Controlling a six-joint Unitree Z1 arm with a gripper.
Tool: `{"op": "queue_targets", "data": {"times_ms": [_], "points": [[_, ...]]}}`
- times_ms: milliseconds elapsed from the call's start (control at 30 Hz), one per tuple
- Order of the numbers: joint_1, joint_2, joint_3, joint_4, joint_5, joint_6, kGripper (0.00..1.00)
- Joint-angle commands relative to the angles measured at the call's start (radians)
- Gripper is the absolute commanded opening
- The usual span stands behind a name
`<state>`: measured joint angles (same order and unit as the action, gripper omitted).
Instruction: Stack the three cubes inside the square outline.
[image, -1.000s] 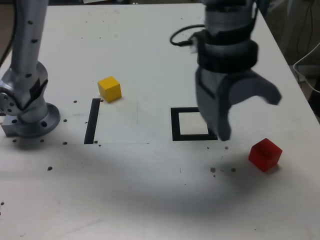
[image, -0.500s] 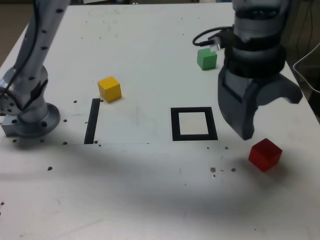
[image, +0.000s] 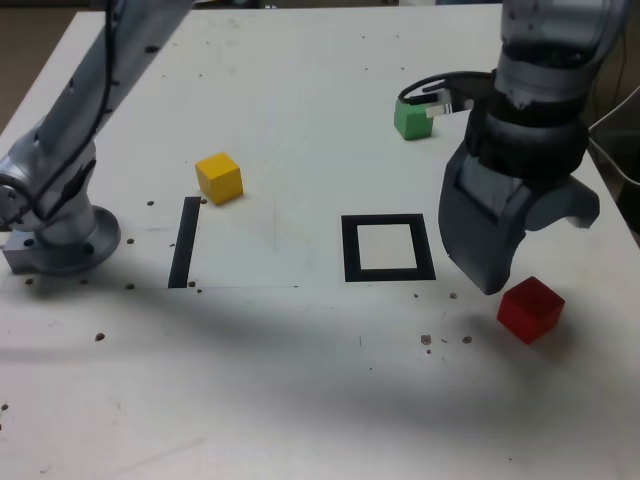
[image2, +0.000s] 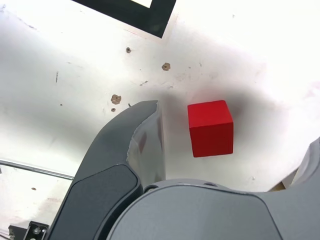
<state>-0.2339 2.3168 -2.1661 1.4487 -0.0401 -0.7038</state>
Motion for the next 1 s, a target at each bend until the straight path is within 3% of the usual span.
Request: {"op": "queue_targets", "data": {"times_ms": [0,333,967], "points": [[-0.001,0.016,-0.012,0.003,-0.006,-0.005,0.98],[-0.002,0.078,-0.057,-0.006,-0.038,-0.022,0.94],[0.004,0.16,-0.111,-0.003,-0.085,-0.029,0.63]]}}
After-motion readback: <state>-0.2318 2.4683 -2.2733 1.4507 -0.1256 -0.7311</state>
